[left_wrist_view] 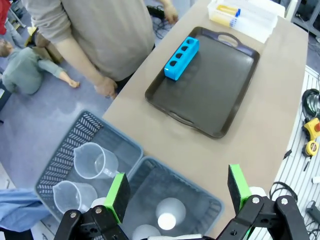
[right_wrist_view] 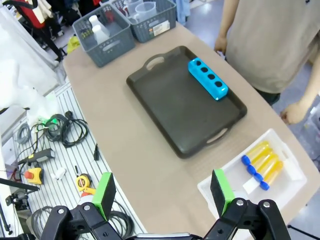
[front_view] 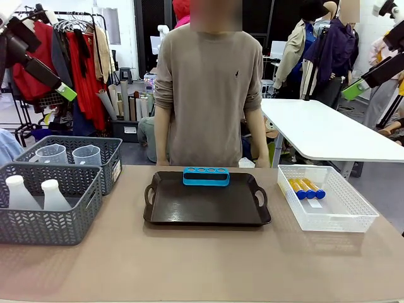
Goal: Prepare the laboratory tools.
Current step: Pick up one Large Measuring Cup and place it on the Handle tray.
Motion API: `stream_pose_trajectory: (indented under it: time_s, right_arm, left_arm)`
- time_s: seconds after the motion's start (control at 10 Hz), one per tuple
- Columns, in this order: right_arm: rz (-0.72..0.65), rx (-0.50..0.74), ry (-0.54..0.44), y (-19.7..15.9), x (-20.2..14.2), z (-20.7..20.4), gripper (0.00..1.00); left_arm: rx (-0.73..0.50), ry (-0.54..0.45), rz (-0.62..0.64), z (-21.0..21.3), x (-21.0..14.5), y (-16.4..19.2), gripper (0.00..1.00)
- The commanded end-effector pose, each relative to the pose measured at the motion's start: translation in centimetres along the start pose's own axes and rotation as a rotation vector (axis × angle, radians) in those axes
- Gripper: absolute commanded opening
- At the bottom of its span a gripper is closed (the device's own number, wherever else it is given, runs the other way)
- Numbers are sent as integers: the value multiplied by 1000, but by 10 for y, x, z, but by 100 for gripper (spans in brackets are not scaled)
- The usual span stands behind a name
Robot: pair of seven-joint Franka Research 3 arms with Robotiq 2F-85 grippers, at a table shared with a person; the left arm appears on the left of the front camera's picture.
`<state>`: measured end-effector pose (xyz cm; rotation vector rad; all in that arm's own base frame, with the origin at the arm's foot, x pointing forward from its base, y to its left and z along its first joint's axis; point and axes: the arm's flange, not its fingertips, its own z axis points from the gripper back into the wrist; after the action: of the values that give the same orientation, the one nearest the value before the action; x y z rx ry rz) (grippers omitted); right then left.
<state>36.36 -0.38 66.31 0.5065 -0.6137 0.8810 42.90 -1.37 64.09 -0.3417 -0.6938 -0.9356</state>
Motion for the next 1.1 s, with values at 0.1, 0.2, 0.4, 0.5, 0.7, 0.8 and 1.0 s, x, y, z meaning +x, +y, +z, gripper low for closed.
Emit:
stream_pose_trajectory:
  time_s: [0.1,0.2,0.4,0.5,0.7,0.8,1.0]
  right_arm:
    - [3,16,-16,1,1,0,100]
    - [3,16,-16,1,1,0,100]
    - [3,16,-16,1,1,0,100]
    - [3,16,-16,1,1,0,100]
    - [3,16,-16,1,1,0,100]
    - [3,16,-16,1,1,0,100]
    - [3,16,-16,1,1,0,100]
  left_arm:
    - [-6,-12,3,0,1,0,100]
    - [-6,-12,3,0,1,0,100]
    - [-6,-12,3,0,1,0,100]
    - [-6,-12,3,0,1,0,100]
    - [-6,-12,3,0,1,0,100]
    - [-6,-12,3,0,1,0,100]
    - [-6,-12,3,0,1,0,100]
